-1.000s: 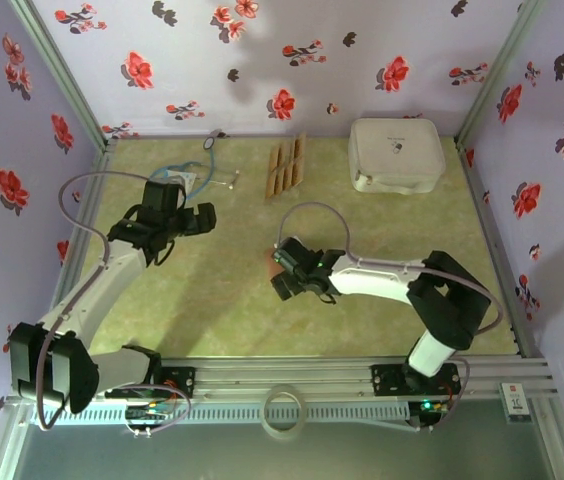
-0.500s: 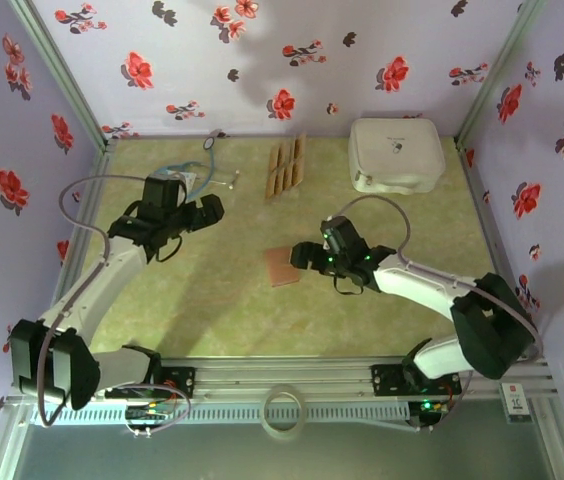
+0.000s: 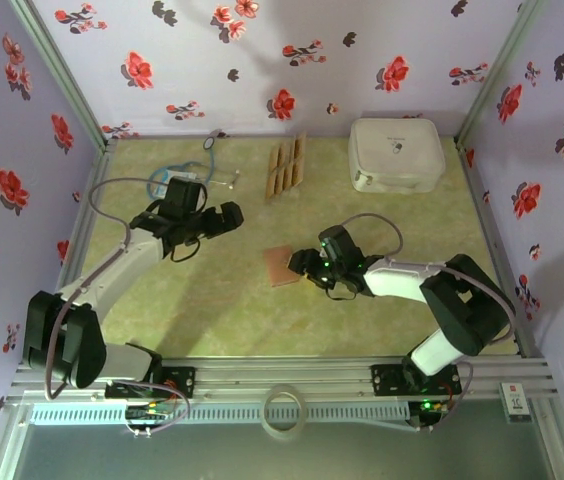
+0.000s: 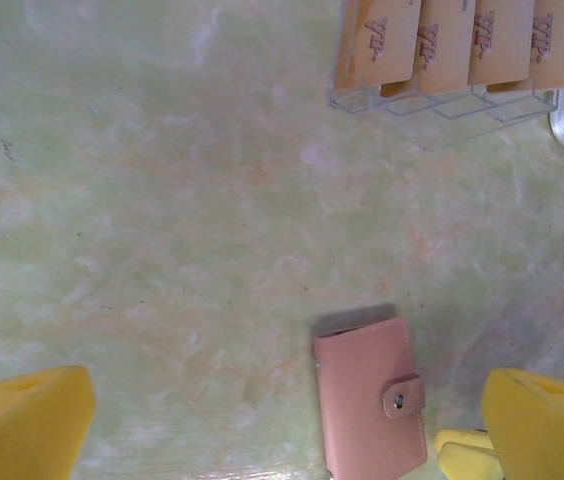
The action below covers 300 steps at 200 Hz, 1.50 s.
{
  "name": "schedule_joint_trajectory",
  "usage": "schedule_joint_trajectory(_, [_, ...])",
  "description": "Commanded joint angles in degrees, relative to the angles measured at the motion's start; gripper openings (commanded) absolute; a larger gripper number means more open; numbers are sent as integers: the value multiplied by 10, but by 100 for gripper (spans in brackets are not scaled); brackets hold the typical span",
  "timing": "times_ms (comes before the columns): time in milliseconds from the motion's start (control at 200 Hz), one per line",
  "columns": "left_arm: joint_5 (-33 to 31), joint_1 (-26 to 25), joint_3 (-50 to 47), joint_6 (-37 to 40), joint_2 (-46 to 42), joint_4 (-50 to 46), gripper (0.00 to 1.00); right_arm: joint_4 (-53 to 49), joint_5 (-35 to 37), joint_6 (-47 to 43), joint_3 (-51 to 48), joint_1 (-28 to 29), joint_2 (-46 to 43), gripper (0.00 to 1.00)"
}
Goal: Put the credit cards into the card holder
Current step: Pick up the card holder from the center of the table.
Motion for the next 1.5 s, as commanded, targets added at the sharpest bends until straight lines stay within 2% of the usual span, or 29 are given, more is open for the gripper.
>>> schedule_joint_trajectory(0, [3, -8, 6, -5, 10, 9, 100, 25, -10, 15, -7, -2, 11, 56])
schedule_joint_trajectory(450, [-4, -21, 12, -1, 24, 10, 100, 40, -15, 17, -10, -2, 26, 57])
schedule_joint_trajectory(785, [-3, -23, 12, 3, 33, 11, 100, 60, -34, 21, -1, -2, 40, 52])
schedule_joint_trajectory(960, [-4, -25, 12, 5, 36, 11, 100, 69, -35, 24, 2, -1, 52, 39])
schedule_joint_trajectory(1175, [-4, -27, 11, 6, 42, 12, 100, 112, -39, 39, -5, -2, 78, 0])
schedule_joint_trajectory(1495, [-4, -27, 14, 10, 45, 9, 100, 109, -41, 31, -8, -3, 48, 0])
